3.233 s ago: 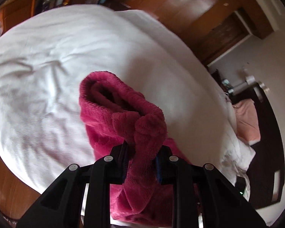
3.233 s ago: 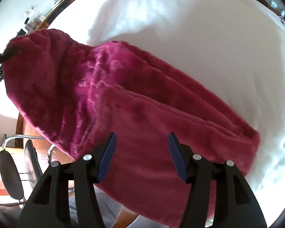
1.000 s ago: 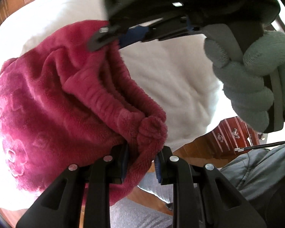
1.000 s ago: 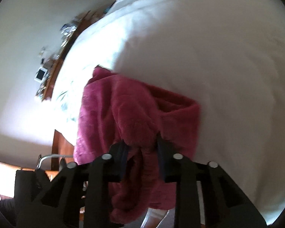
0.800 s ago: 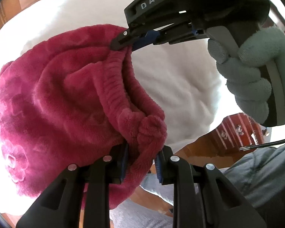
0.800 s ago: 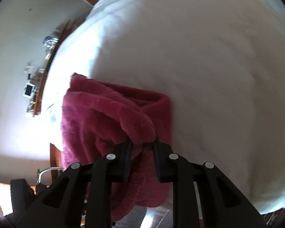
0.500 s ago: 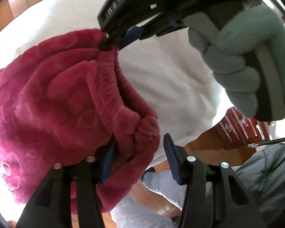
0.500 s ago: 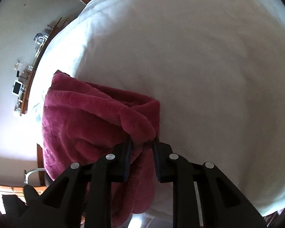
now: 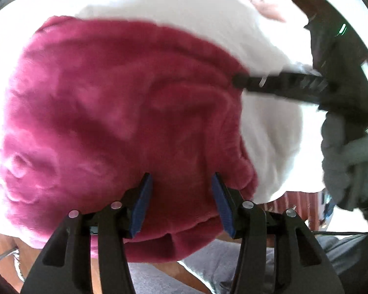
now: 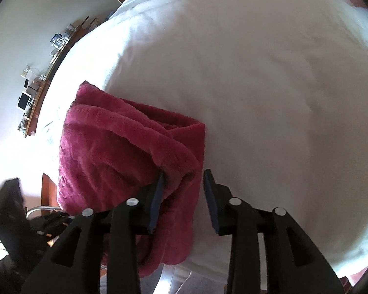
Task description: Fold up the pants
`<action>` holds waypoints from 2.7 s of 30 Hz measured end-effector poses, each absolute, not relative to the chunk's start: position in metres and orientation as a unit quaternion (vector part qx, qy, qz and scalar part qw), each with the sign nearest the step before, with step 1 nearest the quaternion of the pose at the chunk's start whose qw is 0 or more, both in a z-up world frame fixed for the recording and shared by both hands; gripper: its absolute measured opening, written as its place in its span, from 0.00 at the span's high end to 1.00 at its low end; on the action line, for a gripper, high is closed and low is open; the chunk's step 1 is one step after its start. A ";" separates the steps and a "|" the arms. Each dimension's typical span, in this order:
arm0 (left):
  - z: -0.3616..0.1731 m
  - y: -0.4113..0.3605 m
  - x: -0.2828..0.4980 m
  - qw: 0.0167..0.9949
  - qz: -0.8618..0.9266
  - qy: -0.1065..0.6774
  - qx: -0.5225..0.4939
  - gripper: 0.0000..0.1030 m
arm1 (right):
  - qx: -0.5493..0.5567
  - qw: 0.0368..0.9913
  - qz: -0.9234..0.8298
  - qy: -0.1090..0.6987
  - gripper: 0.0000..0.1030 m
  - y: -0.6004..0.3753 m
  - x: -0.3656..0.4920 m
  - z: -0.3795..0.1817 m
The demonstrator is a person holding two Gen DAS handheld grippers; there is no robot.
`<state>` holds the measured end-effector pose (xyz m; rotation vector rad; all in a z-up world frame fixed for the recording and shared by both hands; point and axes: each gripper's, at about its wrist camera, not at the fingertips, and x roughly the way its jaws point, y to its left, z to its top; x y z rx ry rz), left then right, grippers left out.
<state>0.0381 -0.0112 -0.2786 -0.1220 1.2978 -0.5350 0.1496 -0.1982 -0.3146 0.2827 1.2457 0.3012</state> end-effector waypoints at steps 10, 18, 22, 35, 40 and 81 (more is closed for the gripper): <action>-0.293 -0.034 0.023 0.763 -0.246 0.597 -0.030 0.48 | 0.113 0.823 0.209 0.516 0.65 -0.172 0.126 -0.253; -0.272 -0.013 0.020 0.779 -0.226 0.583 -0.044 0.47 | 0.039 0.801 0.178 0.571 0.59 -0.152 0.126 -0.312; -0.254 0.005 0.016 0.808 -0.192 0.557 -0.030 0.46 | 0.078 0.779 0.155 0.603 0.40 -0.173 0.124 -0.347; -0.316 0.055 0.012 0.786 -0.119 0.606 0.005 0.46 | 0.054 0.767 0.143 0.623 0.40 -0.168 0.127 -0.374; -0.313 0.053 0.016 0.788 -0.114 0.605 -0.004 0.46 | 0.036 0.777 0.152 0.610 0.40 -0.159 0.128 -0.345; -0.242 0.112 0.065 0.819 -0.152 0.552 -0.020 0.43 | -0.005 0.811 0.174 0.559 0.48 -0.094 0.132 -0.318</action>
